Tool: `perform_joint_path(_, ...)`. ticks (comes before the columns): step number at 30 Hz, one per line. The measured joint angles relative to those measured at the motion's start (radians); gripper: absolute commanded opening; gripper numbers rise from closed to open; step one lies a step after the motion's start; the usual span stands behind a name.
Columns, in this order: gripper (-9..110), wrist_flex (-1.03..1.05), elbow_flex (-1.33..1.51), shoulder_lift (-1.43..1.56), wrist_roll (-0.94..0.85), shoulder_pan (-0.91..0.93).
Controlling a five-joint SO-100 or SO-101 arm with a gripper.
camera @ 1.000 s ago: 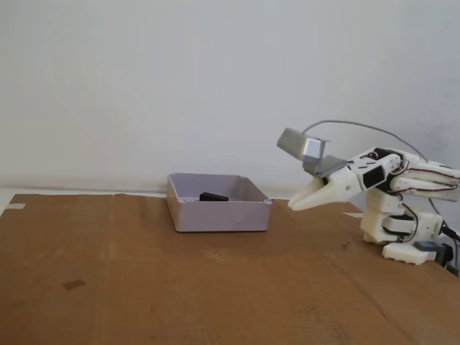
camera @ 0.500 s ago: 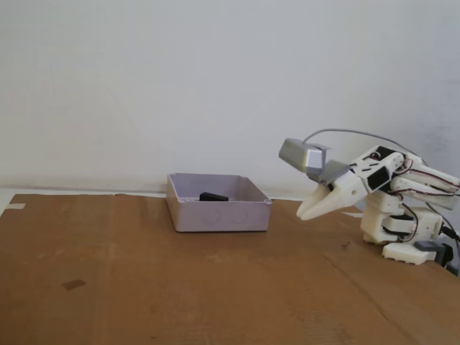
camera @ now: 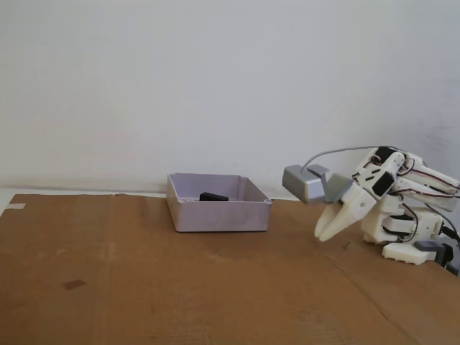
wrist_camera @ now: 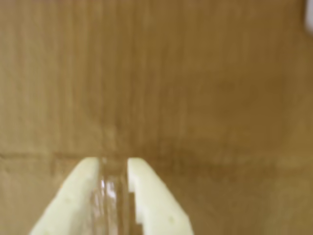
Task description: Grasp a block and put it in the box.
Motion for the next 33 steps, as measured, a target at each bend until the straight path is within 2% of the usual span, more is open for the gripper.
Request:
perform_joint_path(6,6,0.115,0.0,0.02,-0.009,0.0)
perform_joint_path(28,6,0.13,-0.002,0.032,-0.012,0.0)
perform_joint_path(33,6,0.132,-0.002,0.032,-0.066,0.0)
